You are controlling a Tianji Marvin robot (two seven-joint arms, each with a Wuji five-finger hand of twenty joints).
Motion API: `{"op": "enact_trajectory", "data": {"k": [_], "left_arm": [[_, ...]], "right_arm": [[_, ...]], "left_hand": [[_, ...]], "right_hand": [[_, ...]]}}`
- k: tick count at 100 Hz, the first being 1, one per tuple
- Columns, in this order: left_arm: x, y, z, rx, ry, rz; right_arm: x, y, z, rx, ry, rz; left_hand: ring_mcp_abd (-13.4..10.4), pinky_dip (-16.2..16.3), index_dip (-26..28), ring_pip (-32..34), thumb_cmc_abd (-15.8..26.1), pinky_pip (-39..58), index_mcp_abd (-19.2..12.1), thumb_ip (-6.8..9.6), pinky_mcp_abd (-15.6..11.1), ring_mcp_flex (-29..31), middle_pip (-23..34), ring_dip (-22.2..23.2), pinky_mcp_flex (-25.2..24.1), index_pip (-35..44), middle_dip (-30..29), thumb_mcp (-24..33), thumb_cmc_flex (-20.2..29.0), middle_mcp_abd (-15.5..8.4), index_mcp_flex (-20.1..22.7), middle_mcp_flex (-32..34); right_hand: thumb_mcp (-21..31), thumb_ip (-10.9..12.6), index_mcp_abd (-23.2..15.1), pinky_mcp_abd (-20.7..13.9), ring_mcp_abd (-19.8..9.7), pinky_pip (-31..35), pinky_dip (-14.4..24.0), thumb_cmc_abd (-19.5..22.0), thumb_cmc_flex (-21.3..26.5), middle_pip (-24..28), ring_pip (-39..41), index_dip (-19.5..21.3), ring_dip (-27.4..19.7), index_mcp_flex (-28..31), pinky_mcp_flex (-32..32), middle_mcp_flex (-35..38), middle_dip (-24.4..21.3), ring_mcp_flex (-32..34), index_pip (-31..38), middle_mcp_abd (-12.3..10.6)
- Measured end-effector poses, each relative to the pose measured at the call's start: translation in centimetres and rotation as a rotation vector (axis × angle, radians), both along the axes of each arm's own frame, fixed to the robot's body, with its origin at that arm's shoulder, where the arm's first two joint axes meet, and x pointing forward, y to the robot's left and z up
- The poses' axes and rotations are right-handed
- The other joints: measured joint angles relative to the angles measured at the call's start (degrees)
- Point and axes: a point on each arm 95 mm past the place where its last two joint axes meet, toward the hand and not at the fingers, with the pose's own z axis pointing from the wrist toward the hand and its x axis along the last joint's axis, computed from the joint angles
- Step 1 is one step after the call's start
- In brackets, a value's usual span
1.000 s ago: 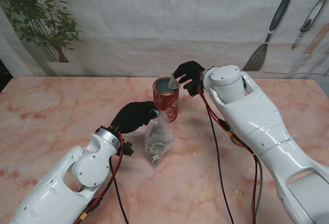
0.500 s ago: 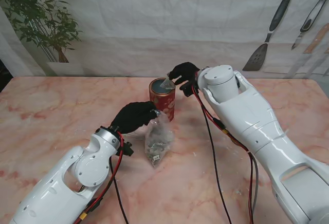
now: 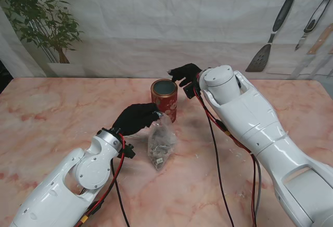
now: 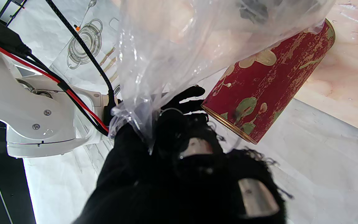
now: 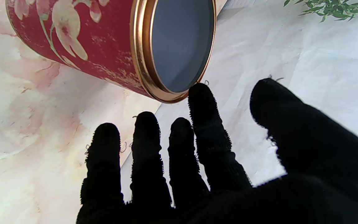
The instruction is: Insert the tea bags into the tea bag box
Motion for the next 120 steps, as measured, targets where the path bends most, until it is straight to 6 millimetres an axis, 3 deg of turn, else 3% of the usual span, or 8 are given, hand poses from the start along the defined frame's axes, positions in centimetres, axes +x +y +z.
{"op": "enact_trajectory", "data": {"k": [44, 46, 56, 69, 85, 92, 111, 120], "left_arm": [[0.1, 0.1, 0.0, 0.007, 0.004, 0.005], [0.1, 0.1, 0.0, 0.007, 0.005, 0.006], [0.1, 0.1, 0.1, 0.01, 0.004, 0.008], [0.1, 0.1, 0.2, 0.015, -0.001, 0.009], [0.1, 0.1, 0.4, 0.019, -0.008, 0.01], [0.0, 0.0, 0.5, 0.021, -0.012, 0.012], [0.0, 0.0, 0.8, 0.029, -0.026, 0.013], [-0.1, 0.0, 0.9, 0.033, -0.033, 0.014]], "right_arm": [[-1.3, -1.5, 1.1, -0.009, -0.052, 0.002], [-1.4, -1.6, 1.1, -0.013, -0.056, 0.0], [-1.8, -2.5, 0.9, 0.006, -0.057, -0.015], [-3.0, -3.8, 0.7, 0.041, -0.075, -0.032], [-4.9, -6.0, 0.6, 0.075, -0.135, -0.062], [-6.0, -6.8, 0.4, 0.066, -0.151, -0.07], [-8.4, -9.3, -0.2, 0.029, -0.207, -0.078], [-9.5, -10.2, -0.4, 0.001, -0.229, -0.065]], "left_hand": [[0.0, 0.0, 0.0, 0.0, 0.0, 0.0, 0.0, 0.0, 0.0, 0.0, 0.0, 0.0, 0.0, 0.0, 0.0, 0.0, 0.0, 0.0, 0.0, 0.0], [0.0, 0.0, 0.0, 0.0, 0.0, 0.0, 0.0, 0.0, 0.0, 0.0, 0.0, 0.0, 0.0, 0.0, 0.0, 0.0, 0.0, 0.0, 0.0, 0.0], [0.0, 0.0, 0.0, 0.0, 0.0, 0.0, 0.0, 0.0, 0.0, 0.0, 0.0, 0.0, 0.0, 0.0, 0.0, 0.0, 0.0, 0.0, 0.0, 0.0], [0.0, 0.0, 0.0, 0.0, 0.0, 0.0, 0.0, 0.0, 0.0, 0.0, 0.0, 0.0, 0.0, 0.0, 0.0, 0.0, 0.0, 0.0, 0.0, 0.0], [0.0, 0.0, 0.0, 0.0, 0.0, 0.0, 0.0, 0.0, 0.0, 0.0, 0.0, 0.0, 0.0, 0.0, 0.0, 0.0, 0.0, 0.0, 0.0, 0.0], [0.0, 0.0, 0.0, 0.0, 0.0, 0.0, 0.0, 0.0, 0.0, 0.0, 0.0, 0.0, 0.0, 0.0, 0.0, 0.0, 0.0, 0.0, 0.0, 0.0], [0.0, 0.0, 0.0, 0.0, 0.0, 0.0, 0.0, 0.0, 0.0, 0.0, 0.0, 0.0, 0.0, 0.0, 0.0, 0.0, 0.0, 0.0, 0.0, 0.0], [0.0, 0.0, 0.0, 0.0, 0.0, 0.0, 0.0, -0.01, 0.0, 0.0, 0.0, 0.0, 0.0, 0.0, 0.0, 0.0, 0.0, 0.0, 0.0, 0.0]], "right_hand": [[-0.8, 0.0, -4.3, 0.0, -0.6, 0.5, 0.0, 0.0, 0.3, 0.0, 0.0, -3.2, 0.1, -0.2, 1.5, 0.0, 0.0, 1.4, 2.3, -1.3], [-0.7, -1.3, -4.8, 0.0, -0.7, 0.6, 0.0, 0.0, 1.0, 0.0, 0.0, -3.6, 0.1, -0.4, 1.5, 0.0, 0.0, 1.6, 2.5, -1.4], [-0.8, -1.3, -5.1, 0.0, -0.7, 0.6, 0.0, 0.0, 1.8, 0.0, 0.0, -4.3, 0.1, -2.4, 1.5, 0.0, -0.1, 1.6, 2.5, -1.9], [-0.9, -1.3, -5.6, 0.0, -0.7, 0.6, 0.0, 0.0, 2.7, -2.1, 0.0, -6.6, 0.1, -3.0, 1.5, 0.0, -2.7, 1.6, 2.0, -2.2], [-0.8, -1.3, -6.9, 0.0, -0.7, 1.4, 0.1, 0.0, 3.8, -5.8, -0.6, -9.4, 0.0, -3.0, 1.8, 0.0, -6.7, 1.9, 1.6, -5.0], [-0.8, -1.3, -7.1, 0.0, -0.7, 1.4, 0.1, -2.1, 3.8, -7.9, -2.5, -10.6, -0.7, -3.0, 2.1, 0.0, -9.2, 3.0, 0.7, -5.5], [1.6, -1.3, -7.2, 0.0, -0.7, 1.4, 0.6, -2.8, 3.6, -12.0, -10.2, -11.2, -5.4, -3.0, 2.2, 0.0, -14.6, 3.4, -6.2, -6.6], [2.9, -1.5, -7.7, 0.0, -0.7, 1.4, 0.6, -3.6, 2.2, -12.0, -13.0, -8.9, -6.7, -3.0, 2.8, -0.1, -14.8, 3.4, -9.1, -7.5]]}}
